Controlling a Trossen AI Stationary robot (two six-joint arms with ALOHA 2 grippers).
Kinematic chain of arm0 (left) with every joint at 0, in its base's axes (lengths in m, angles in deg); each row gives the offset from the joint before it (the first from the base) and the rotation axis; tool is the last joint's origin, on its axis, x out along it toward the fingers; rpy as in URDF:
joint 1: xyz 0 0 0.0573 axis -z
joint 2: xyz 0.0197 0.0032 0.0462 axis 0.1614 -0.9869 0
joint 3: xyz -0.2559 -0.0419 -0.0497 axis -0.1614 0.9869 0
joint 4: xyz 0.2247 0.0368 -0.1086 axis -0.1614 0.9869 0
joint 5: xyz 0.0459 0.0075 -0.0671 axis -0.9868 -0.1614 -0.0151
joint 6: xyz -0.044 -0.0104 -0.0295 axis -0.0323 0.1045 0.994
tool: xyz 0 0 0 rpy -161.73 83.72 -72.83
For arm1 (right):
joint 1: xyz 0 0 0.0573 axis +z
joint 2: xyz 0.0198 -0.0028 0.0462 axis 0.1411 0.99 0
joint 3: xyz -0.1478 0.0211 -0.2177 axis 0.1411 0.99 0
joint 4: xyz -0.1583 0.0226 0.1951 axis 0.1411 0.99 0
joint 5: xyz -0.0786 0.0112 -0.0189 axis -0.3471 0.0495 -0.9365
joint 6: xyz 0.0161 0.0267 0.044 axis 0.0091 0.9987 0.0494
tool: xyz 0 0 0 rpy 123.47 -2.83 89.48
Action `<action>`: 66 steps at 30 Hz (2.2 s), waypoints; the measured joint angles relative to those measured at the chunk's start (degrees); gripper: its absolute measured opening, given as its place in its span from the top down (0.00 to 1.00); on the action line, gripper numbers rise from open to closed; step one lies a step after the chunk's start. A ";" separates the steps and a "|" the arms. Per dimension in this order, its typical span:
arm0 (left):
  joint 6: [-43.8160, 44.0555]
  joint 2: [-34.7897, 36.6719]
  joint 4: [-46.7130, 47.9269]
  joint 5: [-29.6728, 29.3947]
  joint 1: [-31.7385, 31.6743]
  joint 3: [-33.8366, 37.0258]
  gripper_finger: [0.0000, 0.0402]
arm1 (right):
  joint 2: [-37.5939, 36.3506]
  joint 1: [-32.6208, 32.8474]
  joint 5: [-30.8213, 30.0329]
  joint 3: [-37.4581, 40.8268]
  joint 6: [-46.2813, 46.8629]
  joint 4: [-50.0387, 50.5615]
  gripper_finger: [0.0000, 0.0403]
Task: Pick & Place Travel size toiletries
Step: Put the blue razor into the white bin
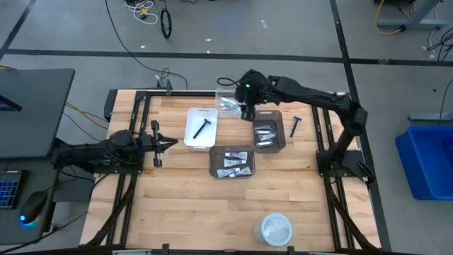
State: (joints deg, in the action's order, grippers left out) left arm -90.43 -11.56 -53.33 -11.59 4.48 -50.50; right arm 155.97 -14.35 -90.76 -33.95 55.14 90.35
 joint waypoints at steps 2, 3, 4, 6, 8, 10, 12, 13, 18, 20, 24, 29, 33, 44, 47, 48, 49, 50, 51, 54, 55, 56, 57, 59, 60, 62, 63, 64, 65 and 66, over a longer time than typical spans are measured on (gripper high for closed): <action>0.00 -0.02 0.00 0.01 0.01 0.01 0.93 | -2.95 0.06 0.57 3.45 0.24 -0.22 0.41; 0.00 0.00 0.00 -0.04 -0.01 -0.01 0.93 | -4.60 0.11 0.69 5.53 0.35 -0.28 0.41; 0.00 0.00 0.00 0.01 0.00 0.00 0.93 | -6.41 0.10 0.73 7.67 0.33 -0.46 0.42; 0.00 -0.01 -0.02 0.00 0.00 0.00 0.93 | -9.88 0.02 0.61 12.21 0.30 -0.95 0.43; 0.00 -0.02 0.00 0.00 0.00 0.01 0.93 | -13.42 -0.09 0.54 16.81 0.30 -1.44 0.43; 0.00 -0.02 0.00 -0.01 -0.01 -0.01 0.93 | -17.04 -0.35 0.50 21.05 0.30 -1.66 0.44; 0.00 -0.02 0.00 0.00 -0.01 -0.01 0.93 | -20.42 -0.87 0.52 24.78 0.35 -1.62 0.45; 0.01 -0.01 0.00 0.00 -0.01 0.00 0.93 | -21.93 -1.25 0.56 26.47 0.64 -1.43 0.45; 0.00 0.00 0.00 0.00 -0.01 -0.01 0.93 | -28.94 -3.56 0.48 33.27 3.63 -0.71 0.47; 0.02 -0.02 0.00 0.00 0.01 -0.01 0.93 | -30.97 -4.84 0.50 34.97 5.46 -0.11 0.48; 0.00 -0.01 0.00 0.00 0.00 0.00 0.93 | -33.49 -8.62 0.51 37.34 15.24 1.15 0.49; 0.00 0.00 0.00 0.00 -0.01 0.00 0.93 | -33.67 -14.56 0.50 38.55 23.85 4.53 0.47; 0.00 0.00 0.00 0.02 0.01 0.01 0.93 | -33.30 -18.83 0.37 39.52 32.71 6.09 0.44; 0.00 -0.02 0.00 0.00 0.01 0.01 0.93 | -29.28 -25.02 0.52 42.69 53.29 8.18 0.32; 0.00 -0.02 0.00 0.00 -0.01 0.01 0.93 | -27.05 -25.57 0.50 43.59 55.66 7.94 0.29; 0.00 0.00 0.00 0.00 0.01 0.00 0.93 | -26.29 -25.71 0.50 43.96 56.12 7.91 0.29; 0.00 0.00 0.00 0.00 0.01 -0.01 0.93 | -25.58 -25.85 0.50 44.43 56.36 7.54 0.28; 0.00 0.00 0.00 0.00 -0.01 -0.01 0.93 | -24.86 -26.05 0.48 44.87 56.54 7.31 0.28; 0.01 -0.01 0.00 0.00 0.00 0.00 0.93 | -24.14 -26.31 0.41 45.37 56.95 6.99 0.28; 0.00 -0.02 0.00 0.00 0.00 -0.01 0.93 | -22.19 -27.20 0.18 46.53 59.02 5.78 0.30; 0.02 -0.02 0.00 0.00 0.00 -0.01 0.93 | -21.55 -27.48 0.07 46.74 59.61 5.10 0.30; 0.00 -0.02 0.00 0.00 0.00 0.00 0.93 | -20.84 -27.77 0.02 46.86 60.51 4.58 0.31; 0.00 0.00 0.00 0.00 0.00 0.00 0.93 | -20.12 -27.99 -0.05 46.93 61.26 4.08 0.32; 0.00 -0.02 0.00 -0.01 0.01 -0.01 0.93 | -18.65 -28.37 -0.01 46.95 62.41 2.52 0.34; 0.00 -0.02 0.00 0.00 -0.01 -0.01 0.93 | -17.94 -28.52 0.18 46.95 62.99 1.61 0.34; 0.00 -0.02 0.00 0.00 -0.01 0.01 0.93 | -16.31 -28.63 1.13 46.94 63.78 0.45 0.36; 0.00 -0.01 0.00 0.00 0.00 0.00 0.93 | -15.44 -28.63 1.74 46.95 64.10 0.00 0.37; 0.00 -0.01 0.00 0.00 -0.01 -0.01 0.93 | -14.68 -28.59 2.30 46.93 64.37 -0.21 0.37; 0.00 -0.02 0.00 0.00 -0.01 0.00 0.93 | -13.95 -28.59 2.80 46.93 64.41 -0.13 0.38; 0.00 0.00 0.00 0.00 0.01 0.01 0.93 | -13.20 -28.59 2.98 46.95 64.41 -0.03 0.39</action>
State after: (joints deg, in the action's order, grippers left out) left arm -90.42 -11.57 -53.33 -11.59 4.49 -50.49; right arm 142.77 -42.94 -87.77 13.00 119.54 90.33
